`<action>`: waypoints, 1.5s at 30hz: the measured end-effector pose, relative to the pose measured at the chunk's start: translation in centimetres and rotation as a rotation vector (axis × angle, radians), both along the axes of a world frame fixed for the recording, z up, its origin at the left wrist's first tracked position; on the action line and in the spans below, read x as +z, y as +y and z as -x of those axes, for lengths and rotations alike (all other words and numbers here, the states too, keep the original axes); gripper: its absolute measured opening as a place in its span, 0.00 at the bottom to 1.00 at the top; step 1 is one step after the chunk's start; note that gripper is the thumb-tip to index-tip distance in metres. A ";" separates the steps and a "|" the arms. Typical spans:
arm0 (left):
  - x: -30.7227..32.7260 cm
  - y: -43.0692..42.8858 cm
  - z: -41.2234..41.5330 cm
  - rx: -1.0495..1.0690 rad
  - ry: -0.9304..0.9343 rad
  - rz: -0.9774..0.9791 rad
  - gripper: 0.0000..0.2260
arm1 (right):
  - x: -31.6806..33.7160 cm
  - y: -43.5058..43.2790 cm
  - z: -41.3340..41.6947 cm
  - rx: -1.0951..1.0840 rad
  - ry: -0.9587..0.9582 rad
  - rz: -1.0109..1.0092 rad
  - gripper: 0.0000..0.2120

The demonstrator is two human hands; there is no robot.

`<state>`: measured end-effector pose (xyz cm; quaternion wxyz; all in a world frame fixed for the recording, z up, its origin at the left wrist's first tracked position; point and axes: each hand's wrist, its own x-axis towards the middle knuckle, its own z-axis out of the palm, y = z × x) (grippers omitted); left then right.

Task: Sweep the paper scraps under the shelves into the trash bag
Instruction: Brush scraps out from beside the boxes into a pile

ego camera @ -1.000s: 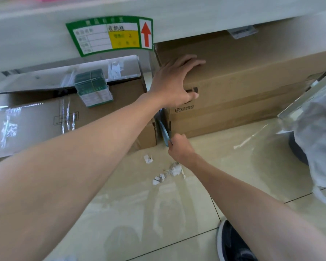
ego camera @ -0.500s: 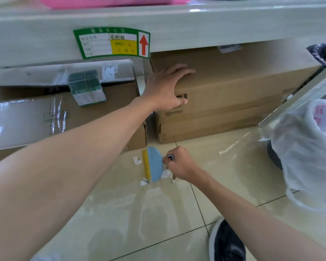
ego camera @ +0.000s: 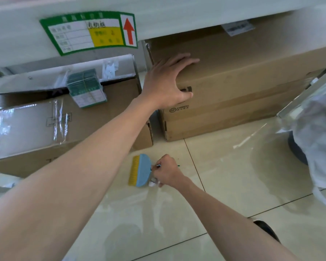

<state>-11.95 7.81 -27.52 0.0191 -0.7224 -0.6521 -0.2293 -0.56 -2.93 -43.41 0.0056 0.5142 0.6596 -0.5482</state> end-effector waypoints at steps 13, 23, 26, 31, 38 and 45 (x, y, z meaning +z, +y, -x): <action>0.4 -0.2 -0.3 0.035 -0.030 0.011 0.35 | 1.7 9.7 -11.6 -0.086 -0.202 -0.157 0.11; 2.8 -0.3 -2.6 0.034 0.130 0.101 0.39 | 3.4 11.0 -11.5 -0.039 0.046 -0.068 0.12; 3.4 1.2 -5.7 -0.009 0.187 0.093 0.42 | 2.9 8.4 -9.2 0.078 0.040 -0.038 0.14; 3.2 5.6 -11.0 -0.182 0.248 0.123 0.44 | 1.9 4.8 -6.1 0.151 0.080 0.030 0.13; 2.6 9.9 -14.0 -0.220 0.316 0.084 0.47 | 0.3 3.4 -4.2 0.141 0.062 0.064 0.12; 1.8 10.1 -14.1 -0.183 0.284 0.038 0.46 | -1.3 4.9 -6.9 0.105 -0.055 -0.022 0.14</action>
